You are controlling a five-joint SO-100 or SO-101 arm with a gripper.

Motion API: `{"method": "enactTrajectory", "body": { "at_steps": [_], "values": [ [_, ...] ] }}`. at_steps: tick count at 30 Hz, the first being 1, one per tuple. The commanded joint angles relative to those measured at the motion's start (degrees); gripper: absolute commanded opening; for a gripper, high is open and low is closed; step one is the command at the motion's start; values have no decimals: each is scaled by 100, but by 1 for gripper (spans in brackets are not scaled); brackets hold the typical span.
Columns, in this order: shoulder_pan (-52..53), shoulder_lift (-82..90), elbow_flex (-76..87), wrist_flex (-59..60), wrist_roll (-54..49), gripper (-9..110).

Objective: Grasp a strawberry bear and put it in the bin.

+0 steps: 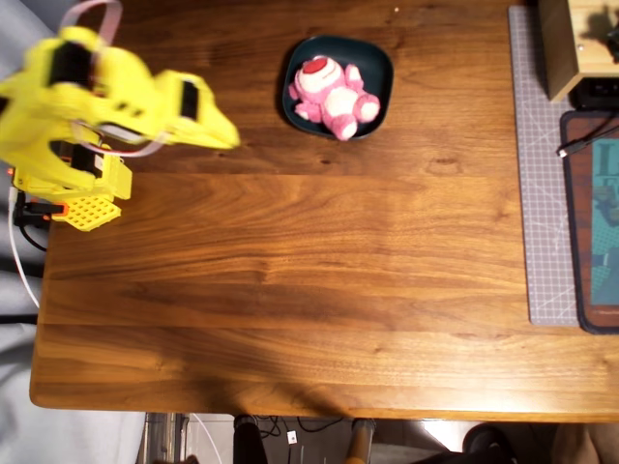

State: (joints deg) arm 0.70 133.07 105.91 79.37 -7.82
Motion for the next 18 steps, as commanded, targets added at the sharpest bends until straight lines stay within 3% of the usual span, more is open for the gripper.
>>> {"method": "enactTrajectory", "body": {
  "at_steps": [1,6,14,18],
  "values": [
    [149,2057,1890,-457,44,0],
    [70,3753,3832,-1081,44,0],
    [-18,6073,5739,-756,44,0],
    [-9,6073,6126,-536,44,0]
  ]
}}
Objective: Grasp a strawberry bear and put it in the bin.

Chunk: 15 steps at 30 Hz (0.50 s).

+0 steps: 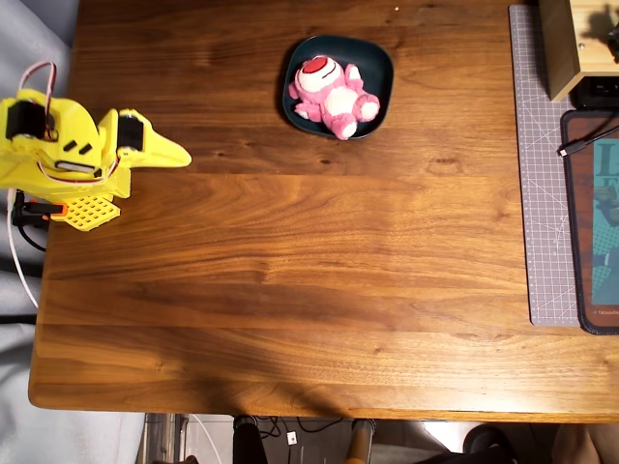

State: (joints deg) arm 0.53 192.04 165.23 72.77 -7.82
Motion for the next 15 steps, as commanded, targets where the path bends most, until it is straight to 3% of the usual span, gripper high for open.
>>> {"method": "enactTrajectory", "body": {
  "at_steps": [1,15],
  "values": [
    [9,176,272,158,44,0],
    [255,176,1002,-79,44,0]
  ]
}}
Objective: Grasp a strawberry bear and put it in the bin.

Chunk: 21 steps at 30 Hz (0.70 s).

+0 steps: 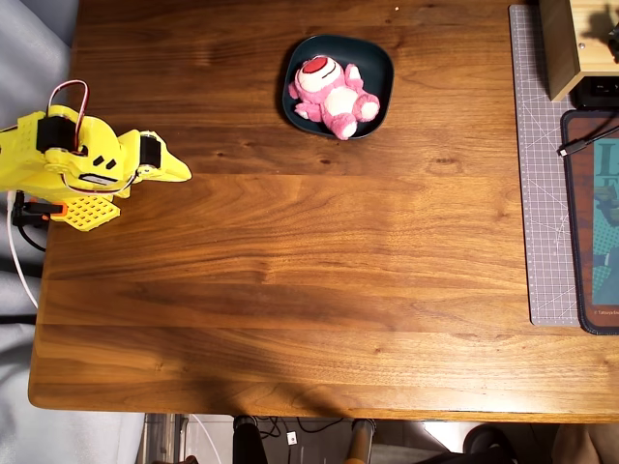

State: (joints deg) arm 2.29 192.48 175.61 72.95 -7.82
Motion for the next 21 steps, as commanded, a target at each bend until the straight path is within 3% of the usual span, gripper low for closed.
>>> {"method": "enactTrajectory", "body": {
  "at_steps": [1,21],
  "values": [
    [79,132,-35,-97,44,0],
    [185,132,-26,-97,123,0]
  ]
}}
